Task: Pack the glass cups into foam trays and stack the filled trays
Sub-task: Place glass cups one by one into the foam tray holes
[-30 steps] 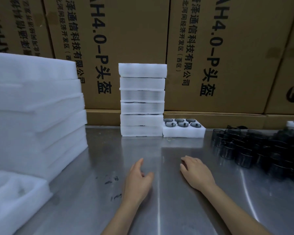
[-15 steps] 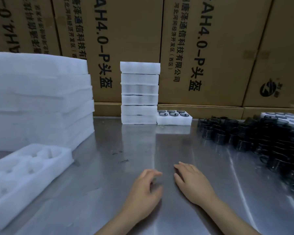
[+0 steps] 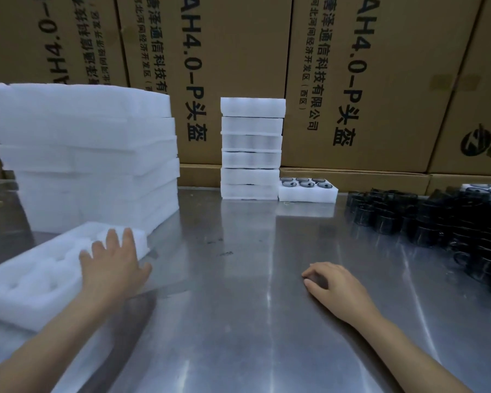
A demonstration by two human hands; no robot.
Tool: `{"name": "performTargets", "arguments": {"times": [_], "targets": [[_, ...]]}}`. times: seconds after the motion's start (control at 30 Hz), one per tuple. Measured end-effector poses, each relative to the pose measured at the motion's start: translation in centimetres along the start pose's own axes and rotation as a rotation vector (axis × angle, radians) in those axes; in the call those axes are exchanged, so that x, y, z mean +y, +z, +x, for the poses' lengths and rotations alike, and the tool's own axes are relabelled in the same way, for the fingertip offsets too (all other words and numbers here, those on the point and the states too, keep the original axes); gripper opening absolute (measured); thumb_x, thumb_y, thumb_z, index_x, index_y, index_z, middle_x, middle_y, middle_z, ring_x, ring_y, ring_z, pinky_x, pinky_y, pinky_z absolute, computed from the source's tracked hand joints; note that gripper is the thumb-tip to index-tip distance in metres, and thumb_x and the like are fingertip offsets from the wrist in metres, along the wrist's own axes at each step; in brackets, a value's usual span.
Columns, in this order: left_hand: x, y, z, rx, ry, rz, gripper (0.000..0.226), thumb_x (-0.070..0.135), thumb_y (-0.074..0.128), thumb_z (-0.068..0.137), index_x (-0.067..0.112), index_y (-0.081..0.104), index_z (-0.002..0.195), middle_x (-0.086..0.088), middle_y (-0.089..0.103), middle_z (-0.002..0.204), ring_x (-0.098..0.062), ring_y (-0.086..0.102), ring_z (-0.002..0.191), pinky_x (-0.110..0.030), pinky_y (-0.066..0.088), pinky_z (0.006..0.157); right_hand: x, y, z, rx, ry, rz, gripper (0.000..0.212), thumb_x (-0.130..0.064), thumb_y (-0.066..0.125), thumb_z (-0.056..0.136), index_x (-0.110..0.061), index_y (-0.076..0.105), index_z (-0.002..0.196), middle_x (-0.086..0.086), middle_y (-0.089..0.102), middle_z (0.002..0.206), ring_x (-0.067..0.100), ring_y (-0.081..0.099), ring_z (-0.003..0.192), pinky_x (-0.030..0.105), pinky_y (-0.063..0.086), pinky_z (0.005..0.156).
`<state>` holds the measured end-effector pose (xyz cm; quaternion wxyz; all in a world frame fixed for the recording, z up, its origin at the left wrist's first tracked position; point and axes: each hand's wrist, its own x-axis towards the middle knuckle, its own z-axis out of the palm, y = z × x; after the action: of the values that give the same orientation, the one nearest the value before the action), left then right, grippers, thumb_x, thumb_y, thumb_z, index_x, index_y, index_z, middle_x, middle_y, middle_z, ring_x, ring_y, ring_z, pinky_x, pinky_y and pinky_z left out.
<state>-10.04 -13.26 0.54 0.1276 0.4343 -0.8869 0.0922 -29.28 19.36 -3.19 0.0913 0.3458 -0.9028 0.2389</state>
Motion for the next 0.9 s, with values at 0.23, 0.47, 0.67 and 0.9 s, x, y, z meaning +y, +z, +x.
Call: {"name": "performTargets", "arguments": {"times": [0.23,0.47,0.67,0.9], "targets": [[0.3,0.1,-0.9,-0.001,0.129,0.004,0.041,0.012,0.044,0.09,0.015,0.036,0.13,-0.006,0.037,0.123,-0.026,0.061,0.089,-0.03,0.04,0.063,0.2,0.0,0.2,-0.027,0.036,0.038,0.011,-0.036,0.055,0.09,-0.037,0.061,0.098,-0.019,0.059,0.108,0.009,0.05,0.109,0.03,0.043,0.087],[5.6,-3.0,-6.2,-0.051,0.545,-0.324,0.04,0.025,0.037,0.099,0.029,0.03,0.138,0.009,0.035,0.14,-0.019,0.054,0.11,-0.033,0.043,0.09,0.5,0.0,0.6,-0.029,0.079,0.168,0.015,-0.031,0.053,0.093,-0.029,0.068,0.097,-0.012,0.064,0.107,0.009,0.054,0.104,0.03,0.044,0.088],[13.1,-5.3,-12.2,-0.013,0.97,-0.475,0.04,0.026,0.033,0.1,0.036,0.028,0.138,0.02,0.028,0.14,-0.015,0.051,0.113,-0.035,0.043,0.088,0.7,-1.2,1.0,0.174,0.277,0.689,0.024,-0.023,0.051,0.097,-0.015,0.07,0.084,0.0,0.071,0.088,0.013,0.063,0.087,0.021,0.046,0.081],[14.8,-6.0,-11.4,0.199,0.93,-0.664,0.055,0.06,0.031,0.09,0.032,0.049,0.133,0.014,0.041,0.144,-0.011,0.048,0.124,-0.028,0.038,0.101,2.1,-2.8,0.9,0.273,0.515,0.976,0.023,-0.03,0.046,0.098,-0.018,0.064,0.093,-0.001,0.068,0.093,0.009,0.058,0.081,0.027,0.044,0.075]]}}
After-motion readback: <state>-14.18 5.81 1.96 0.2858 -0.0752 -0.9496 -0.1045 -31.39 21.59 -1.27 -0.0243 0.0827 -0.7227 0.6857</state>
